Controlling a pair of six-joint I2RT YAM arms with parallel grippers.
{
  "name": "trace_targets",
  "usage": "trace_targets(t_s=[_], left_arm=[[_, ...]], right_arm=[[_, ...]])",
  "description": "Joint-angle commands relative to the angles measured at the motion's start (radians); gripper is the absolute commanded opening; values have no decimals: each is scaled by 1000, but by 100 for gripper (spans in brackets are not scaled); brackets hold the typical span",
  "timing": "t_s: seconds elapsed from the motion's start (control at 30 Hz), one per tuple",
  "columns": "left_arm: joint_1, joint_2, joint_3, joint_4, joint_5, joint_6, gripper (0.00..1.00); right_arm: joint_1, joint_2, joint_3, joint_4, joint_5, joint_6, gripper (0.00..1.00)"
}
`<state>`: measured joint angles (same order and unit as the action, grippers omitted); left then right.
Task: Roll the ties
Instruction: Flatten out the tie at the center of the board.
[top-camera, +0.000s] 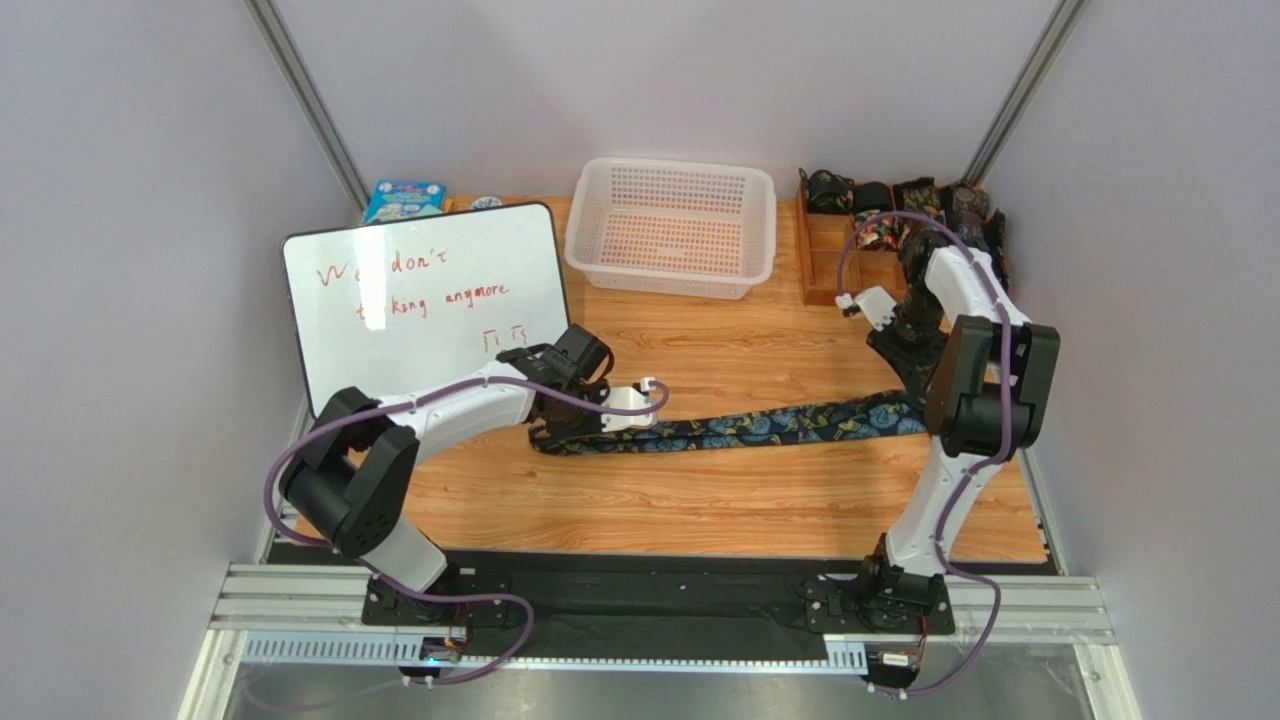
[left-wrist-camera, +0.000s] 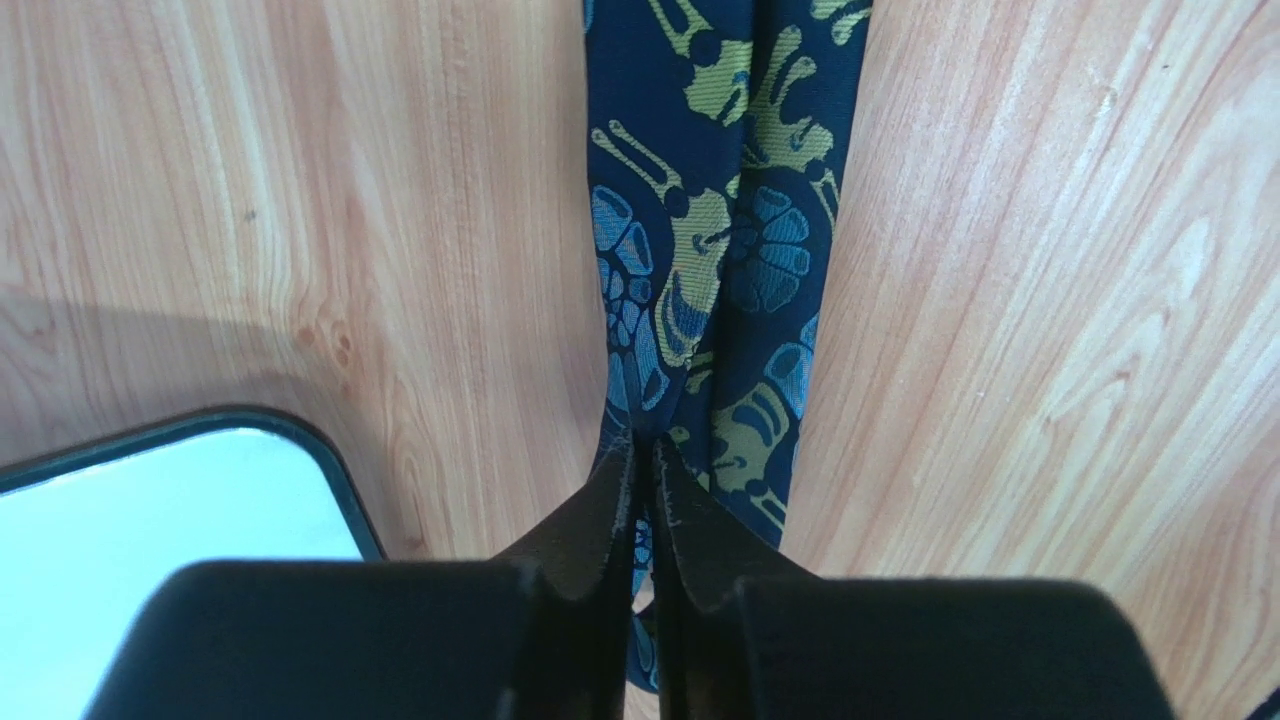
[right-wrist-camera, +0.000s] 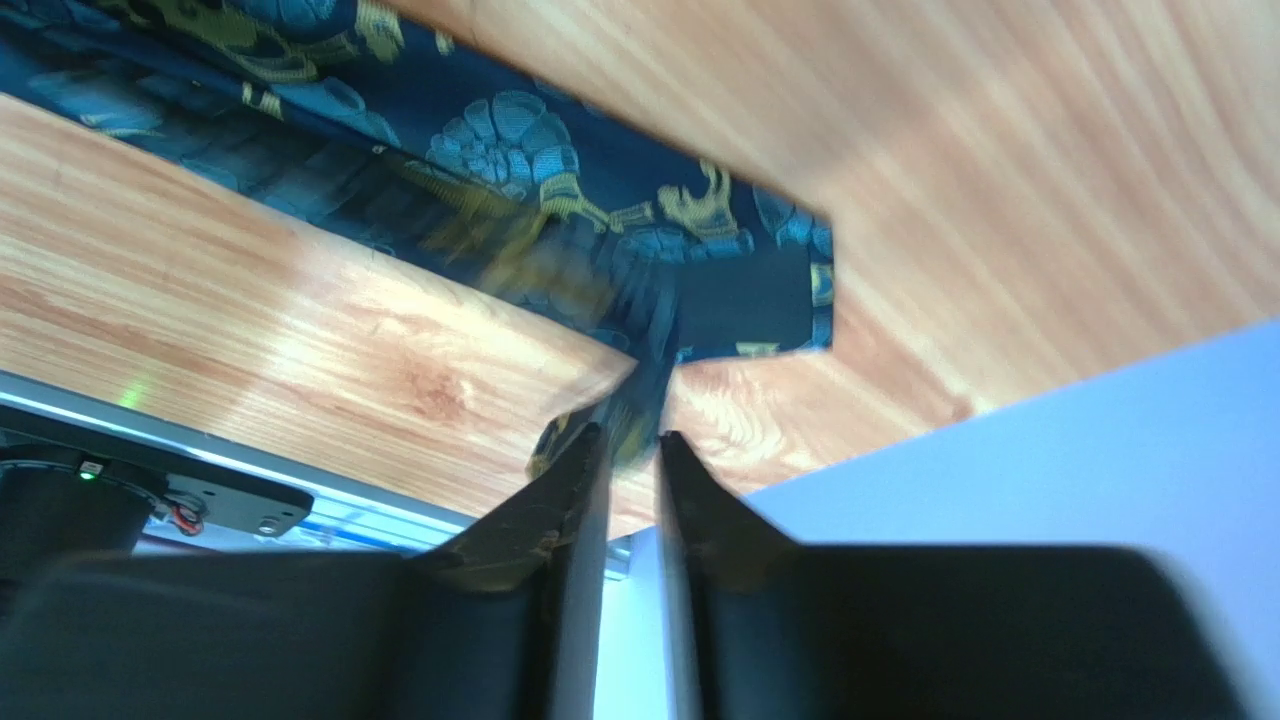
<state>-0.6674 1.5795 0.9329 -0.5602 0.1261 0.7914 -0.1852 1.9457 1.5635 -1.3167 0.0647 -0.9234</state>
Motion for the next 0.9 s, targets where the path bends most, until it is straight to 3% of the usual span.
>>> trace_targets(t_s=[0.0,0.2,0.57,0.7,0.87], left_arm=[[-1,-78,-20,-13,4,3,3],[-1,-182,-71,-37,-26,-17,0],[2,-257,-177,0,-125,-15,0],[2,-250,-166,6,-123,-27,0],[2,-240,-166,11,-125,-35,0]], right_arm=[[41,74,55,-110,21,-69,38],[30,180,102,-144,12,-46,49],[3,314,203,-199,-32,-14,59],[-36,338,355,-341,-207,-3,58],[-91,289,346,-349,-246,-3,65]])
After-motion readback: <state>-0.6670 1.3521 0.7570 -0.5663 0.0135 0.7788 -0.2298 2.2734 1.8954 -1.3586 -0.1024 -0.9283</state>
